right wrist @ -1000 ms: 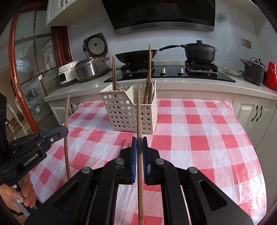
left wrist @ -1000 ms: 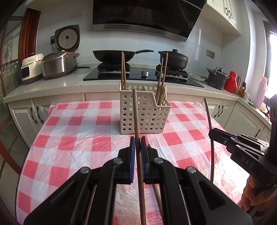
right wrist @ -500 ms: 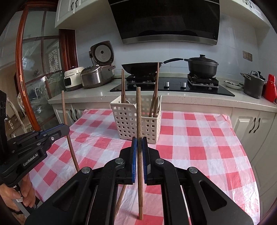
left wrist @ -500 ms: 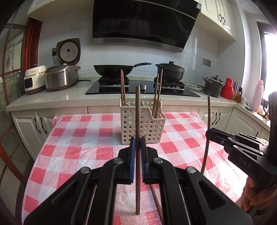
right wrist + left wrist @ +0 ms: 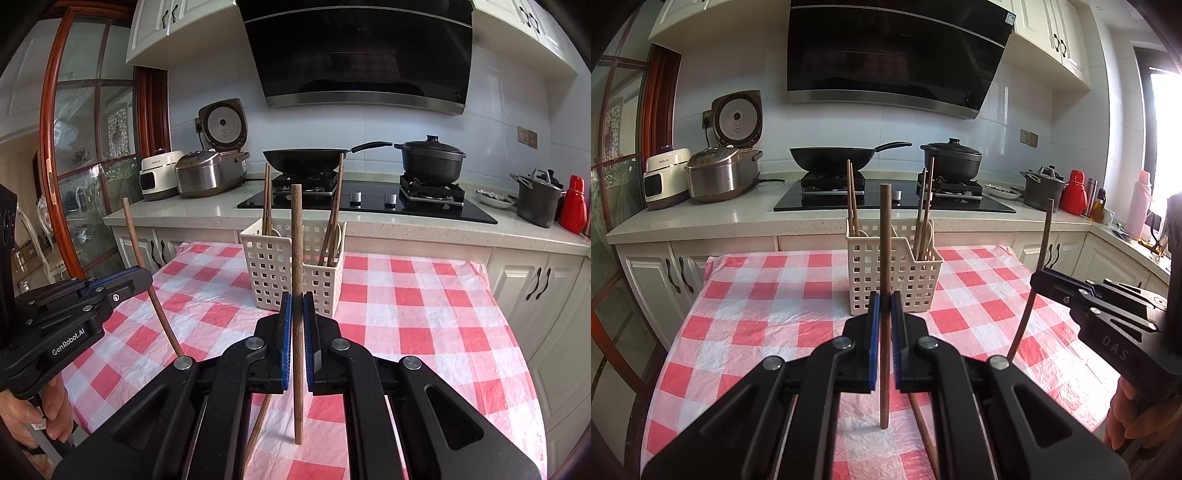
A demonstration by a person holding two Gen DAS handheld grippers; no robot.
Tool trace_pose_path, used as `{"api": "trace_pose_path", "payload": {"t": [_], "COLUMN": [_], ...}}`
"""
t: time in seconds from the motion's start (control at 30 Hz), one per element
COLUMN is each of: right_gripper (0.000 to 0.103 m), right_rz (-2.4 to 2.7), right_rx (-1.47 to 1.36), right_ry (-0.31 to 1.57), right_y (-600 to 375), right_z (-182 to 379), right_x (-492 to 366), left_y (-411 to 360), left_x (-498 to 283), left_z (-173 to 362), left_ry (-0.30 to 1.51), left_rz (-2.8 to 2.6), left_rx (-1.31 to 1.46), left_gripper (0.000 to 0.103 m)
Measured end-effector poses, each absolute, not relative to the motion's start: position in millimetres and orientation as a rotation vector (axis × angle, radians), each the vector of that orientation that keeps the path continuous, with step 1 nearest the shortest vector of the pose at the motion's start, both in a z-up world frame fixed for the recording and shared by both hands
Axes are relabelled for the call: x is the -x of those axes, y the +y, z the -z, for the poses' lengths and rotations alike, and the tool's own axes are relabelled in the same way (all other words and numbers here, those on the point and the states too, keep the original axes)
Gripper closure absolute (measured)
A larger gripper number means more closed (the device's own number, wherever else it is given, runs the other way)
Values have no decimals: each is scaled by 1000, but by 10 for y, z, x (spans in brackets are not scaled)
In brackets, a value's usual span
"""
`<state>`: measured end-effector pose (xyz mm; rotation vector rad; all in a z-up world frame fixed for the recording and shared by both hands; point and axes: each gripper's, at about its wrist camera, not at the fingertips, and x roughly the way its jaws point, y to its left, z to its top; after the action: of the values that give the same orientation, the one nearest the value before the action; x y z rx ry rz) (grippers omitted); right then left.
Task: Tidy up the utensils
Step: 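Carry the chopstick upright with the right gripper toward the caddy while the left gripper carries another chopstick, then lower both chopsticks into the caddy and open both grippers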
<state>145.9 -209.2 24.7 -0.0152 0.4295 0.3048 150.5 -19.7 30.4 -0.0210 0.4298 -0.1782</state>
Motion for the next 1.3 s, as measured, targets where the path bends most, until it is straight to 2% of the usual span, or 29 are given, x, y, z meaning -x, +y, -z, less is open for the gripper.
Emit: {"api": "trace_pose_path", "payload": {"t": [0.67,0.87,1.3], "right_gripper": [97,97,97], "right_rz": [-331,-324,-324], "right_rx": [-14,-25,-65], "right_ry": [430,417,374], "right_y": [-2112,-2171,-2235], "right_z": [-323,-507,-1027], "right_x": [-1703,-2015,-2665], "left_y": [-221,-186,-121], "left_x": [-1739,-2047,-2704], "left_z": [-443,-702,-1628], "left_ry": [443,452,358], "left_rz": [228,249,227], "left_rx": [15,27,35], "left_gripper": [97,97,97]}}
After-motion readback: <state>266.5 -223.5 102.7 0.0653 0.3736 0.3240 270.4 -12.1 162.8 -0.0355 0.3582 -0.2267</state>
